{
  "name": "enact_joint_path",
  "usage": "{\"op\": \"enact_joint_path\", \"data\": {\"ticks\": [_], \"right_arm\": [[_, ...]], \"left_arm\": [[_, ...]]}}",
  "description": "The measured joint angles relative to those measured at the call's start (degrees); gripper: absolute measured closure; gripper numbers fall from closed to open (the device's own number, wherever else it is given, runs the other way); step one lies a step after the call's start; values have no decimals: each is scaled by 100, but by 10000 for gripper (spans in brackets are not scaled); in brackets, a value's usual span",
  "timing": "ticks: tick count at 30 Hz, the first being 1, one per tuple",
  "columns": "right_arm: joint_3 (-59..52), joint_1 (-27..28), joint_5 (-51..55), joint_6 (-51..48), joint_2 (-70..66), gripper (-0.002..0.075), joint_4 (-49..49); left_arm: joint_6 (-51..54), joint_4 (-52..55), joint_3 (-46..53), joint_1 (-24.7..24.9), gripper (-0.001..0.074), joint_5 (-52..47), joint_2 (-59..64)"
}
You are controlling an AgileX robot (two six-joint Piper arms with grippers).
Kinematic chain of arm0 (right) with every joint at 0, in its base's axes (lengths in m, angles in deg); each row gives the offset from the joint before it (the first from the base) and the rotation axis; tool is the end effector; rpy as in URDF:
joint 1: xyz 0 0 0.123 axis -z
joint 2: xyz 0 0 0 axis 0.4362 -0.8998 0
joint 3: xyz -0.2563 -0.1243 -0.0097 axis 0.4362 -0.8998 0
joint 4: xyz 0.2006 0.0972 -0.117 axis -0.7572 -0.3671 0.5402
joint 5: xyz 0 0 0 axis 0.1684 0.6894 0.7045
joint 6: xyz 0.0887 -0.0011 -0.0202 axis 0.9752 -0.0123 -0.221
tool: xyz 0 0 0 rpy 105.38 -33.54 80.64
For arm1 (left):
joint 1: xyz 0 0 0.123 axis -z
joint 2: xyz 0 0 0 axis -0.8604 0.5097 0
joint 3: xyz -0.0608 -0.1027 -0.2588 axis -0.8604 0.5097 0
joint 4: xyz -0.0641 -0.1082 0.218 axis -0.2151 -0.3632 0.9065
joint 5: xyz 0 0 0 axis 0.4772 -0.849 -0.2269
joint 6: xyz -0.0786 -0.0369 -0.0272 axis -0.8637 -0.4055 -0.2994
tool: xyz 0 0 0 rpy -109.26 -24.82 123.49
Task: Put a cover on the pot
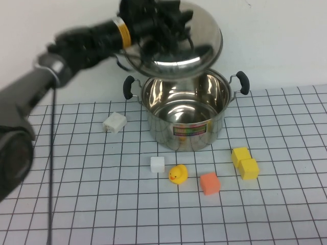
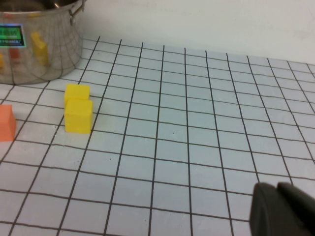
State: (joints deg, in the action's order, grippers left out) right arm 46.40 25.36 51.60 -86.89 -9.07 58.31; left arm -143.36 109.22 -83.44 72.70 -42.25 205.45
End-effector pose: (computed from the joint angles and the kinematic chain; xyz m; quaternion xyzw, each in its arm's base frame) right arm 0.0530 -0.0005 0.1760 -0.0703 0.7931 -0.0536 0.6027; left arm 0.5083 -0.1840 0.3030 0.3715 0.5713 -0.2882 0.6727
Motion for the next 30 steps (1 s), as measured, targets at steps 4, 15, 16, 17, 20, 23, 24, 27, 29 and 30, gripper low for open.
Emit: {"op": "enact_joint_path", "data": {"ticks": [4,15,16,17,20,23,24,27,29,30], "right_arm": [[0,0,0,0,0,717,0],[0,0,0,0,0,717,0],[0,0,0,0,0,717,0],[0,0,0,0,0,717,0],[0,0,0,0,0,717,0],[0,0,0,0,0,717,0],[0,0,0,0,0,717,0],[0,0,0,0,0,717,0],[0,0,0,0,0,717,0],[0,0,0,0,0,717,0]], "left_arm": [[-1773,1147,0,-185,426,-9,-573],[-3990,2524,1661,-1219,426,139,-2552],[-3845,2524,2081,-1252,426,-67,-2800],[-3656,2524,2531,-1262,426,-304,-3039],[-3002,2420,3826,-1211,426,-808,-3607],[-2188,1789,5145,-1058,426,-1243,-3924],[-1778,1455,5459,-1019,426,-1429,-3959],[-126,-269,6356,-904,426,-1864,-3962],[1300,-1773,6753,-831,426,-2038,-3896],[1806,-2351,6871,-785,426,-2095,-3857]]}}
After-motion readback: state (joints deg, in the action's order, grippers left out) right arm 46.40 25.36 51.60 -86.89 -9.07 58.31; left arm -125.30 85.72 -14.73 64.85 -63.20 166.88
